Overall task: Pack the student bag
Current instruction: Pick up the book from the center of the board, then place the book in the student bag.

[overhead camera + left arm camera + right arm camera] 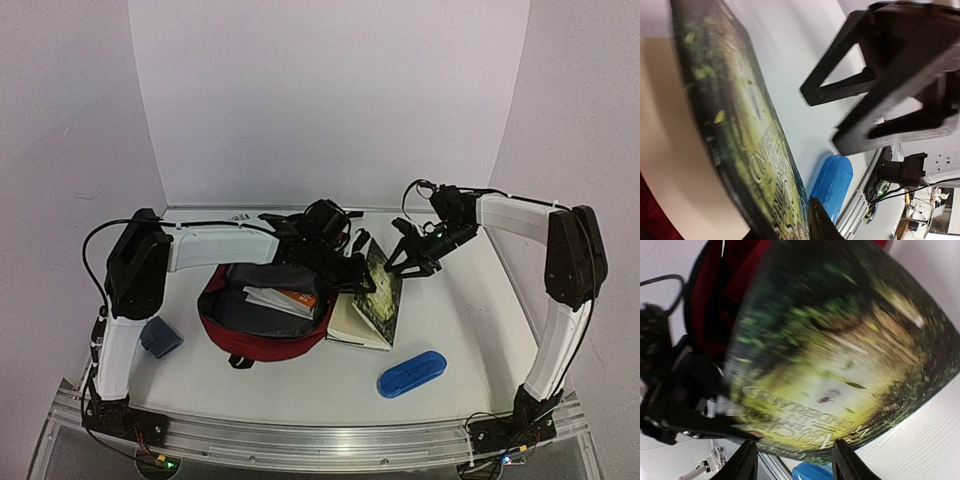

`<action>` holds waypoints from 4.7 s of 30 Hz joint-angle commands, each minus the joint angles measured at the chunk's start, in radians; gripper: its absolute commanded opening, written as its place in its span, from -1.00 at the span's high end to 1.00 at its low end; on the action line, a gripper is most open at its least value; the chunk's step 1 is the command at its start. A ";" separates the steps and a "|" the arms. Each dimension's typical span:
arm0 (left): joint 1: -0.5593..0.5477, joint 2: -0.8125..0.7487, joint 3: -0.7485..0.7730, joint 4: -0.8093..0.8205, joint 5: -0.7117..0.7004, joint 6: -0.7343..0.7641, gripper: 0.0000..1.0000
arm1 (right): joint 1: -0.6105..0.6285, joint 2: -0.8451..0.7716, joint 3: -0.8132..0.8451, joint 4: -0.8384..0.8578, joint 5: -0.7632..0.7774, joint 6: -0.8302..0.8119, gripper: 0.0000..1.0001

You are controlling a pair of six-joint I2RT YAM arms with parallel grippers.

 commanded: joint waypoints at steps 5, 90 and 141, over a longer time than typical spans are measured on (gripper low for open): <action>0.009 -0.073 0.077 0.061 -0.010 0.033 0.96 | -0.050 -0.090 0.048 -0.005 -0.016 -0.056 -0.41; 0.202 -0.608 -0.136 -0.051 0.027 -0.045 -0.92 | 0.027 -0.361 0.148 0.969 -0.225 0.929 1.00; 0.078 -1.536 -1.156 0.027 -0.113 -0.656 1.00 | 0.438 0.280 0.541 0.173 0.394 -0.090 -0.68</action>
